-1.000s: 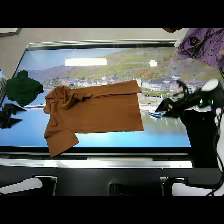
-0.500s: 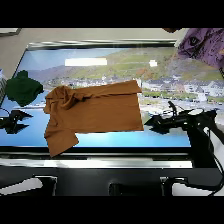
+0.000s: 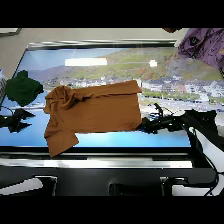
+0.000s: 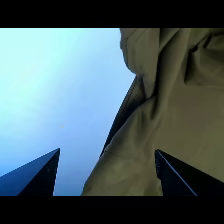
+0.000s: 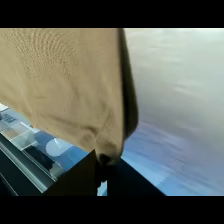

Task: Fold the clothes and pants, and hang the long-sleeved shirts on hangers.

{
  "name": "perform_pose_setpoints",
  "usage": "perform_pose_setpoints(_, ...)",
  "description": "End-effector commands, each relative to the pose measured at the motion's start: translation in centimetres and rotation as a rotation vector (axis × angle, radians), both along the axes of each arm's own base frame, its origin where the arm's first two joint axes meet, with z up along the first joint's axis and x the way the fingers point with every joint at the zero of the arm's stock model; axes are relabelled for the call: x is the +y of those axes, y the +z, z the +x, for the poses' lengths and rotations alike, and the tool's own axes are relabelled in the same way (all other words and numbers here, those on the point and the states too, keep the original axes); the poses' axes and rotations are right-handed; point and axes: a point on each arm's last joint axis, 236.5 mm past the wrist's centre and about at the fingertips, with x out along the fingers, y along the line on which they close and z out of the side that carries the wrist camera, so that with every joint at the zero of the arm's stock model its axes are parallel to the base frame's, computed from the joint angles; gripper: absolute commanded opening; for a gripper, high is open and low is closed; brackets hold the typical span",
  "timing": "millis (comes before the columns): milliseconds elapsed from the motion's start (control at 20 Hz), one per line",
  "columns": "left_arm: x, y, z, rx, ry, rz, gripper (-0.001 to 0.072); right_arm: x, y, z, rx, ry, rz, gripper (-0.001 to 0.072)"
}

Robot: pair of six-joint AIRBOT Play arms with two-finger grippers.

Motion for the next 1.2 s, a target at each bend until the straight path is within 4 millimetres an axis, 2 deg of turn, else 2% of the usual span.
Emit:
perform_pose_setpoints(0,-1.8,-0.5,0.4,-0.034,-0.122,0.033,0.0648,1.1,0.9,-0.3,0.002,0.015,0.043,0.0034)
perform_pose_setpoints(250,-5.7,-2.7,1.0,-0.023,-0.277,0.026,0.0648,1.2,1.4,-0.1,0.011,-0.005,0.046,0.0034)
perform_pose_setpoints(400,-7.7,-4.6,0.8,0.024,-0.327,-0.011,0.0648,1.2,1.7,-0.1,0.012,-0.012,0.046,0.0034)
perform_pose_setpoints(550,-9.4,-5.7,0.2,0.061,-0.377,-0.046,0.0643,1.1,2.2,0.1,0.001,-0.016,0.045,0.0034)
perform_pose_setpoints(600,-9.8,-5.8,0.1,0.068,-0.388,-0.053,0.0534,1.1,2.4,0.2,-0.007,-0.017,0.045,0.0034)
perform_pose_setpoints(650,-10.2,-5.6,-0.1,0.069,-0.398,-0.067,0.0202,1.1,2.9,0.3,-0.015,-0.021,0.045,0.0034)
perform_pose_setpoints(700,-10.7,-5.0,0.1,0.054,-0.403,-0.090,0.0022,1.2,3.4,0.4,-0.029,-0.024,0.046,0.0033)
perform_pose_setpoints(750,-11.1,-4.3,0.5,0.036,-0.397,-0.116,0.0021,1.3,4.3,0.7,-0.052,-0.027,0.051,0.0033)
perform_pose_setpoints(850,-11.5,-1.7,2.4,-0.021,-0.392,-0.134,0.0020,1.3,7.2,2.1,-0.139,-0.008,0.056,0.0032)
perform_pose_setpoints(950,-11.2,2.7,6.1,-0.122,-0.390,-0.061,0.0019,1.0,11.8,5.3,-0.280,-0.001,0.037,0.0031)
perform_pose_setpoints(1000,-11.0,5.9,8.4,-0.196,-0.393,-0.013,0.0019,0.6,14.8,7.3,-0.365,-0.003,0.012,0.0031)
perform_pose_setpoints(1050,-11.0,10.2,10.8,-0.292,-0.398,0.048,0.0019,0.1,18.2,9.2,-0.450,-0.004,-0.014,0.0031)
perform_pose_setpoints(1150,-10.9,20.4,14.1,-0.499,-0.406,0.201,0.0019,-0.5,26.8,12.0,-0.660,0.019,-0.069,0.0031)
